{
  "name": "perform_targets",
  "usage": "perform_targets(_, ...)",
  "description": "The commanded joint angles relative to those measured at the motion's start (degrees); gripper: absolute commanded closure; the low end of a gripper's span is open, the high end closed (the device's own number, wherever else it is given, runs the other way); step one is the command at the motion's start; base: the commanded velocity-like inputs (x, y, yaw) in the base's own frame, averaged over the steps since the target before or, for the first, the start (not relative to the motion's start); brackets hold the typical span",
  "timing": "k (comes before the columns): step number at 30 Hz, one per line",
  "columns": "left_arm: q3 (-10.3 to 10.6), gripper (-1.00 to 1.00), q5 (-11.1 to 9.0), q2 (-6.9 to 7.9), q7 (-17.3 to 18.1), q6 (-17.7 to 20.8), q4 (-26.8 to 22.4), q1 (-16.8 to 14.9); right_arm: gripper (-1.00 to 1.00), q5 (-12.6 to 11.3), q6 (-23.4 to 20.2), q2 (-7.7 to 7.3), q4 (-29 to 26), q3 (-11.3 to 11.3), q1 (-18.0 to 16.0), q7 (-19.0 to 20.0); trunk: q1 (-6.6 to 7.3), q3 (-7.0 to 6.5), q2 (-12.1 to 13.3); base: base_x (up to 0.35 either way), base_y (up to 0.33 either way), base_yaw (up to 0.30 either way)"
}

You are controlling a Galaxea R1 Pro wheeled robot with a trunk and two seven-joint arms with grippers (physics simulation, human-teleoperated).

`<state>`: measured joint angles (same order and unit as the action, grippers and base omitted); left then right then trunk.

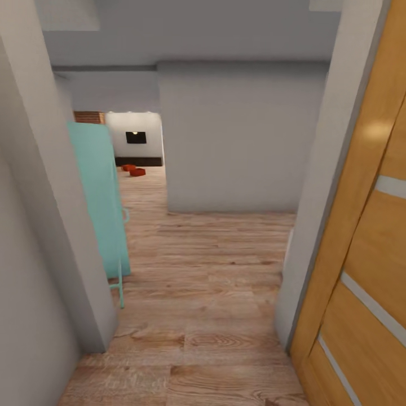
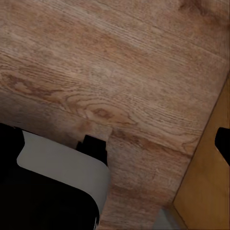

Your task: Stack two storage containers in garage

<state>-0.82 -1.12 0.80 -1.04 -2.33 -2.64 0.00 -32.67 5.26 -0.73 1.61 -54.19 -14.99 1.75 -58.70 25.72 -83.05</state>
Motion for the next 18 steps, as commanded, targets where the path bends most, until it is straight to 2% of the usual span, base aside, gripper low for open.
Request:
perform_targets(1,-0.1,-1.00,-0.1,0.00,-0.1,-0.1,0.0,0.0,-1.00,-0.6,0.3,0.03,0.2,-0.5,0.0,0.2,-0.03,0.05,0.0,0.322,-0.095,0.000)
perform_targets(6,-0.1,-1.00,-0.1,0.00,-0.1,-0.1,-0.1,0.0,-1.00,-0.6,0.4,0.03,0.2,-0.5,0.0,0.2,-0.03,0.05,0.0,0.322,-0.096,0.092)
perform_targets(18,-0.1,-1.00,-0.1,0.00,-0.1,-0.1,0.0,0.0,-1.00,-0.6,0.4,0.03,0.2,-0.5,0.0,0.2,-0.03,0.05,0.0,0.322,-0.095,0.241)
